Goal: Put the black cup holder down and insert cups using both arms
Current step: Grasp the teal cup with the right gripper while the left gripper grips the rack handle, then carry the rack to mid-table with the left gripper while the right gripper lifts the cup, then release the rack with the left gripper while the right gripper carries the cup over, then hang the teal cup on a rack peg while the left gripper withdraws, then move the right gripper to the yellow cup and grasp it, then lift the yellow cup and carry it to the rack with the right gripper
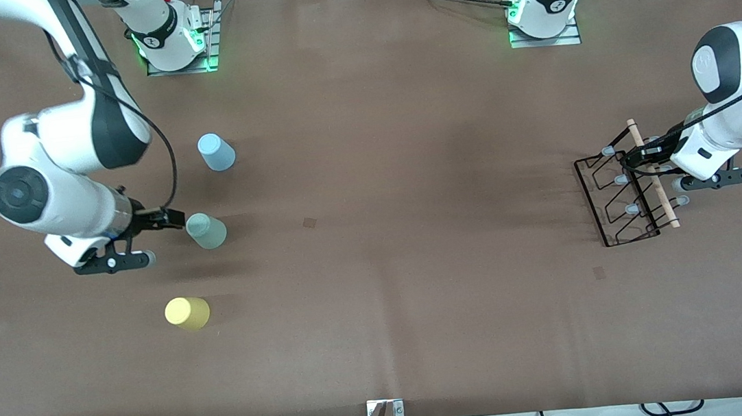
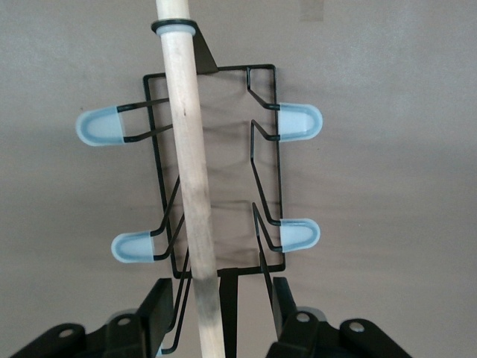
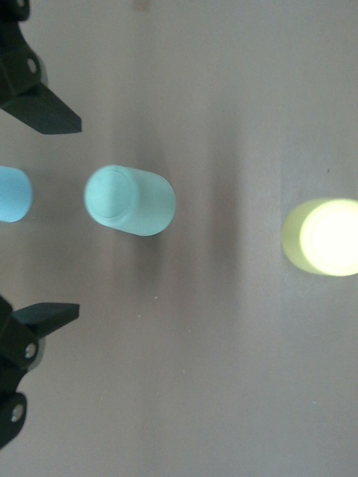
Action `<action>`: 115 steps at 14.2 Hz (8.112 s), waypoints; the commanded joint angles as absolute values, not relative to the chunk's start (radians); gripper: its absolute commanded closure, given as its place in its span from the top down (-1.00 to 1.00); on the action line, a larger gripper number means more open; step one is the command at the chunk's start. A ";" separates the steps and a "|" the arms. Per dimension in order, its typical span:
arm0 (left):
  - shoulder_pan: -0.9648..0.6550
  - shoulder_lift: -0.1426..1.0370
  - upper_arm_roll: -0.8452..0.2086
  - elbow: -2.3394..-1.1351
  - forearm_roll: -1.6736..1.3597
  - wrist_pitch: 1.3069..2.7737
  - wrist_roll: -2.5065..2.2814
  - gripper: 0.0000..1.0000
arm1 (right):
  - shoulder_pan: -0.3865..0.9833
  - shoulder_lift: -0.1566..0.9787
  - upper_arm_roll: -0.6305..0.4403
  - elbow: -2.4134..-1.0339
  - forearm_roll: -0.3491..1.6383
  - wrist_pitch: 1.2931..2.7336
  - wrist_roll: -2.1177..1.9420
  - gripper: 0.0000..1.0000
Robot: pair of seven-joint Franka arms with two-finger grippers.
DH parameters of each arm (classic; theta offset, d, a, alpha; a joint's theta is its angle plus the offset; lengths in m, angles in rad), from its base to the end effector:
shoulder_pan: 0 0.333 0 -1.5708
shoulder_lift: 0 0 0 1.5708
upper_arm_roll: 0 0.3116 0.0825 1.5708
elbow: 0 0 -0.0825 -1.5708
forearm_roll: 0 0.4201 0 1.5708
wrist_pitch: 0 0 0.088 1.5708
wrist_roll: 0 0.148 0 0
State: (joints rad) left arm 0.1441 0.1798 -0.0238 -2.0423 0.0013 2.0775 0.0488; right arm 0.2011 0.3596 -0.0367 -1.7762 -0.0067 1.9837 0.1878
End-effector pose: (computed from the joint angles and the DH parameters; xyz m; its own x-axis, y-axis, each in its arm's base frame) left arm 0.5825 0.0705 0.2767 0.9872 0.0693 -0.1437 0.0715 -0.9974 0.0102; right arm 0.6416 0.1066 0.2809 0.9892 -0.0221 -0.1452 -0.0155 -0.9988 0.0465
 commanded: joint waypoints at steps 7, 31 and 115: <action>0.172 0.192 -0.028 -2.049 0.017 2.118 0.058 -0.99 | 0.212 0.419 -0.038 -1.875 0.123 2.105 0.293 1.00; -0.290 0.632 -0.485 -1.335 0.026 2.070 -0.832 -1.00 | 0.210 0.497 -0.038 -1.473 0.164 1.706 0.261 -0.54; 0.245 0.023 -0.262 -1.631 -0.003 1.551 -0.048 1.00 | 0.328 0.896 -0.285 -1.252 0.245 2.151 -0.061 -0.23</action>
